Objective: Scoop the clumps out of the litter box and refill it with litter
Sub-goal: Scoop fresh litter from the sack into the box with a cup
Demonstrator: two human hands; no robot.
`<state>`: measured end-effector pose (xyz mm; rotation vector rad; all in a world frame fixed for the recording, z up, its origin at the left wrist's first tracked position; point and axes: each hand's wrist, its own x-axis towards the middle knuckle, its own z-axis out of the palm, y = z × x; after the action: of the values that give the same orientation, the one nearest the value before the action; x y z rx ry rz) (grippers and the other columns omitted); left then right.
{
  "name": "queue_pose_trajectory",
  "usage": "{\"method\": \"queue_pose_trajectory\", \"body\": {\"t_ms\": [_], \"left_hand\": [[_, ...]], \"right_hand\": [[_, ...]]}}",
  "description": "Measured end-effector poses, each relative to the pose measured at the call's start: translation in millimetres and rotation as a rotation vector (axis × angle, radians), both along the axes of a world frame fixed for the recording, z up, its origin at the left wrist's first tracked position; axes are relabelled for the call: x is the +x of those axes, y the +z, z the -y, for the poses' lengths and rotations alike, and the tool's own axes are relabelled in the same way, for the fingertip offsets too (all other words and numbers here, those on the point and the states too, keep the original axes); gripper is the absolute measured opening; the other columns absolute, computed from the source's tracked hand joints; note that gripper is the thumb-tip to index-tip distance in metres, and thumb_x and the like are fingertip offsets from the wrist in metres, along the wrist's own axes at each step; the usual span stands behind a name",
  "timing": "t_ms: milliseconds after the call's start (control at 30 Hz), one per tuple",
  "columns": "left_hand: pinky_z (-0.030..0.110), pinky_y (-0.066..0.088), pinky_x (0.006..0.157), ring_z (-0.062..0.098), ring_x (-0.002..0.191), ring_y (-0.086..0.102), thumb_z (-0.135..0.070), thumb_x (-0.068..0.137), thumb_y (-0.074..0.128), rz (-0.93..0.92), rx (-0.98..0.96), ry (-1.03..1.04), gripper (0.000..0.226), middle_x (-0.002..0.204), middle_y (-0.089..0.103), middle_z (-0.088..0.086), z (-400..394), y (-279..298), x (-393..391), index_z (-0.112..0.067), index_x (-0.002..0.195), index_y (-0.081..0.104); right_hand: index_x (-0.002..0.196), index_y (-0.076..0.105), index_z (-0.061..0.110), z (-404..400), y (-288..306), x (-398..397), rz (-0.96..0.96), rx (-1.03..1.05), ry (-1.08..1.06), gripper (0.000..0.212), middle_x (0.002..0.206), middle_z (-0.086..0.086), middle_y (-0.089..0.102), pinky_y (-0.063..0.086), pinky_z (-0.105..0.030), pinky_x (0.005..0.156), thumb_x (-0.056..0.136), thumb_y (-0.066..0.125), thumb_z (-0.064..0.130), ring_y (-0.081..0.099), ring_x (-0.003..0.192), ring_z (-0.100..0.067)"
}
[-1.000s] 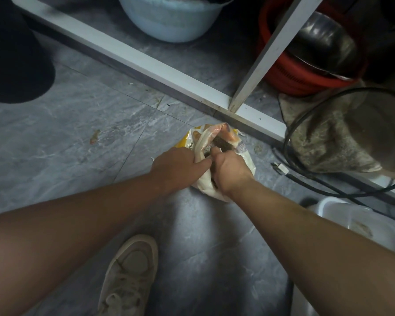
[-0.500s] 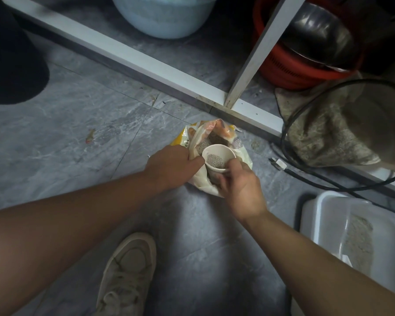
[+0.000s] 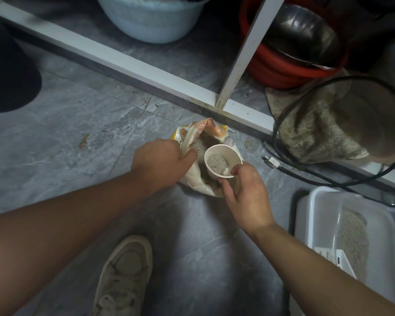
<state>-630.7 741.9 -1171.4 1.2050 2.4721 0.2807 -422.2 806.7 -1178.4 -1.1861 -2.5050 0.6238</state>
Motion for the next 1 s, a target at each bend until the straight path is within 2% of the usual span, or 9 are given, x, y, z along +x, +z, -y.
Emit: {"method": "queue_pose_trajectory", "body": {"t_ms": [167, 233, 300, 400, 500, 633, 800, 900, 1000], "left_hand": [[0.034, 0.044, 0.068, 0.020, 0.079, 0.058, -0.055, 0.085, 0.062, -0.010, 0.357, -0.145, 0.034, 0.096, 0.056, -0.008, 4.5, 3.1, 5.5, -0.025, 0.100, 0.056], [0.032, 0.044, 0.071, 0.017, 0.090, 0.056, -0.050, 0.080, 0.070, 0.043, 0.519, -0.249, 0.044, 0.105, 0.052, -0.007, 3.8, 4.0, 14.4, -0.022, 0.111, 0.056], [0.034, 0.048, 0.086, 0.018, 0.111, 0.055, -0.052, 0.074, 0.074, 0.108, 0.605, -0.388, 0.063, 0.119, 0.056, -0.001, -0.9, 6.5, 25.4, -0.016, 0.122, 0.055], [0.033, 0.045, 0.101, 0.014, 0.124, 0.051, -0.052, 0.068, 0.084, 0.238, 0.530, -0.520, 0.085, 0.133, 0.058, -0.001, -12.2, 16.9, 44.7, -0.017, 0.137, 0.049], [0.019, 0.045, 0.094, -0.001, 0.114, 0.055, -0.047, 0.067, 0.087, 0.375, 0.487, -0.465, 0.091, 0.128, 0.060, -0.015, -22.3, 25.9, 63.8, -0.028, 0.143, 0.040], [0.025, 0.050, 0.094, -0.005, 0.111, 0.057, -0.045, 0.069, 0.088, 0.482, 0.501, -0.493, 0.083, 0.121, 0.056, -0.026, -38.7, 33.4, 88.1, -0.036, 0.137, 0.042], [0.009, 0.048, 0.085, -0.010, 0.109, 0.059, -0.044, 0.069, 0.089, 0.596, 0.481, -0.616, 0.073, 0.114, 0.060, -0.027, -63.1, 45.9, 127.4, -0.033, 0.129, 0.049], [0.010, 0.051, 0.083, -0.007, 0.107, 0.061, -0.035, 0.069, 0.091, 0.620, 0.420, -0.724, 0.070, 0.115, 0.063, -0.023, -82.2, 52.2, 155.4, -0.029, 0.127, 0.052], [0.013, 0.053, 0.082, -0.004, 0.107, 0.062, -0.034, 0.069, 0.092, 0.661, 0.381, -0.814, 0.073, 0.117, 0.065, -0.016, -100.4, 56.9, 190.0, -0.025, 0.130, 0.052]], "right_hand": [[0.100, 0.056, 0.009, 0.4, 3.3, 10.6, -0.050, -0.012, -0.036, 0.024, 0.099, -0.008, 0.061, 0.036, -0.022, 0.075, 0.086, 0.074, 0.015, 0.060, 0.090, -0.028], [0.100, 0.056, 0.008, -0.2, 7.3, 15.2, -0.088, 0.012, -0.025, 0.026, 0.098, -0.009, 0.062, 0.038, -0.023, 0.076, 0.085, 0.076, 0.015, 0.060, 0.089, -0.027], [0.102, 0.055, 0.009, -1.5, 13.5, 22.0, -0.121, 0.032, 0.000, 0.028, 0.101, -0.008, 0.062, 0.036, -0.018, 0.078, 0.085, 0.076, 0.015, 0.058, 0.090, -0.023], [0.106, 0.052, 0.012, -6.4, 24.9, 38.3, -0.158, 0.068, 0.029, 0.032, 0.107, -0.008, 0.062, 0.034, -0.012, 0.082, 0.085, 0.076, 0.016, 0.056, 0.092, -0.018], [0.113, 0.048, 0.017, -12.8, 37.4, 59.9, -0.168, 0.082, 0.047, 0.040, 0.111, -0.007, 0.062, 0.034, -0.007, 0.089, 0.086, 0.077, 0.016, 0.057, 0.099, -0.016], [0.130, 0.041, 0.024, -22.1, 58.4, 90.3, -0.182, -0.057, -0.003, 0.056, 0.122, 0.005, 0.061, 0.052, -0.028, 0.095, 0.087, 0.077, 0.024, 0.063, 0.108, -0.011], [0.139, 0.041, 0.029, -32.2, 69.7, 133.8, -0.230, -0.288, -0.179, 0.075, 0.117, 0.027, 0.061, 0.054, -0.027, 0.091, 0.078, 0.084, 0.029, 0.061, 0.109, 0.003], [0.130, 0.054, 0.035, -31.8, 71.7, 161.9, -0.259, -0.341, -0.284, 0.067, 0.115, 0.028, 0.063, 0.056, -0.035, 0.089, 0.073, 0.088, 0.036, 0.062, 0.107, 0.002], [0.126, 0.059, 0.031, -30.8, 74.1, 191.2, -0.379, -0.408, -0.399, 0.067, 0.115, 0.019, 0.068, 0.057, -0.040, 0.092, 0.069, 0.093, 0.028, 0.064, 0.109, -0.002]]}}
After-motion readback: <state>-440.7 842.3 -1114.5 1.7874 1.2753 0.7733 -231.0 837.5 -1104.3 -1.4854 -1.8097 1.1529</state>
